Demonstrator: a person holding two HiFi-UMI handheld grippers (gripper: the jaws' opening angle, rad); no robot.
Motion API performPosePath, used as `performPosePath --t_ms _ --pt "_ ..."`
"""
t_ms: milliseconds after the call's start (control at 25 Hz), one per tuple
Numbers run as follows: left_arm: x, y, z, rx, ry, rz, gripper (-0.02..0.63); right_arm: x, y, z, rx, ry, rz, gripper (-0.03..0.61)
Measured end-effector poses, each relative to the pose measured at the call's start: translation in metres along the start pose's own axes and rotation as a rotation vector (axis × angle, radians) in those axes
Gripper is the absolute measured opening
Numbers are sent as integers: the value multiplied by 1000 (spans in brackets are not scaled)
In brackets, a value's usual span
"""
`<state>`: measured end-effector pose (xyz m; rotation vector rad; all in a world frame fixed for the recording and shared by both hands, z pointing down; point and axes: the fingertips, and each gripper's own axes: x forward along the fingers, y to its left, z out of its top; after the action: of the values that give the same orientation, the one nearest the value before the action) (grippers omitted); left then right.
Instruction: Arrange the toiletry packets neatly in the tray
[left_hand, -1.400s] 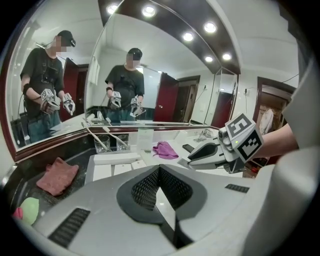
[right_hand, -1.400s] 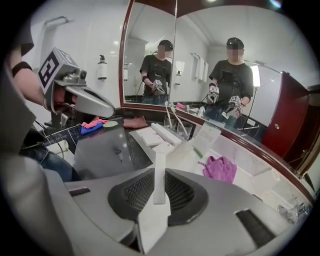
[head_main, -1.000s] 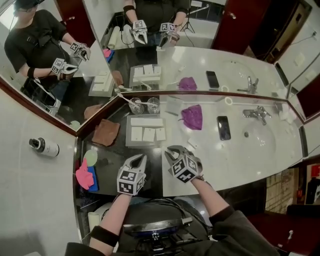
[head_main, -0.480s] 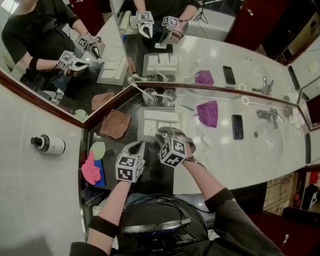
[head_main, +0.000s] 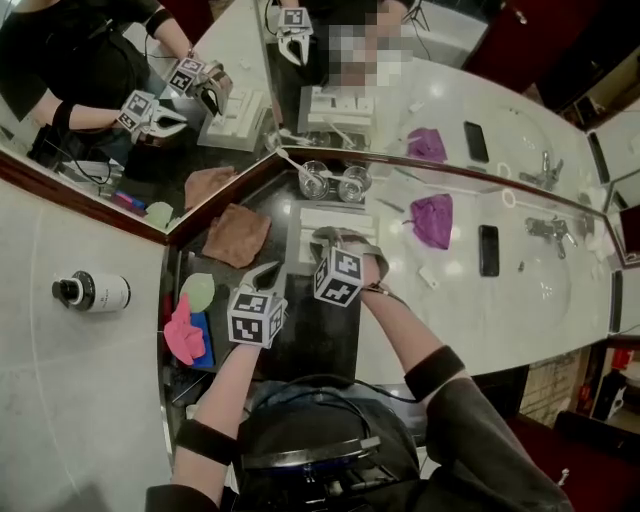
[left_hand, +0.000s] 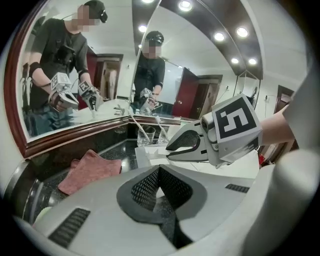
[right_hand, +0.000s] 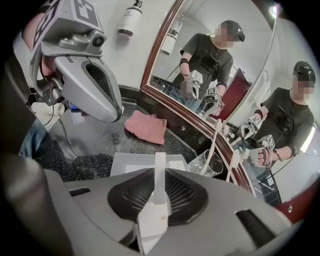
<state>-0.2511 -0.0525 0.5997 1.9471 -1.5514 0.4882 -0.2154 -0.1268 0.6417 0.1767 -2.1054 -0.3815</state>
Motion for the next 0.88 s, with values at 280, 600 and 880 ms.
performPosePath --t_ms 280,600,880 --pt "-2 10 -7 -24 -2 13 0 18 2 -10 -68 43 -3 86" --pt "-10 14 -10 -46 -4 18 0 27 14 -13 -74 70 37 134" --pt "-11 14 -13 -38 -5 22 0 23 17 -12 -57 60 41 146"
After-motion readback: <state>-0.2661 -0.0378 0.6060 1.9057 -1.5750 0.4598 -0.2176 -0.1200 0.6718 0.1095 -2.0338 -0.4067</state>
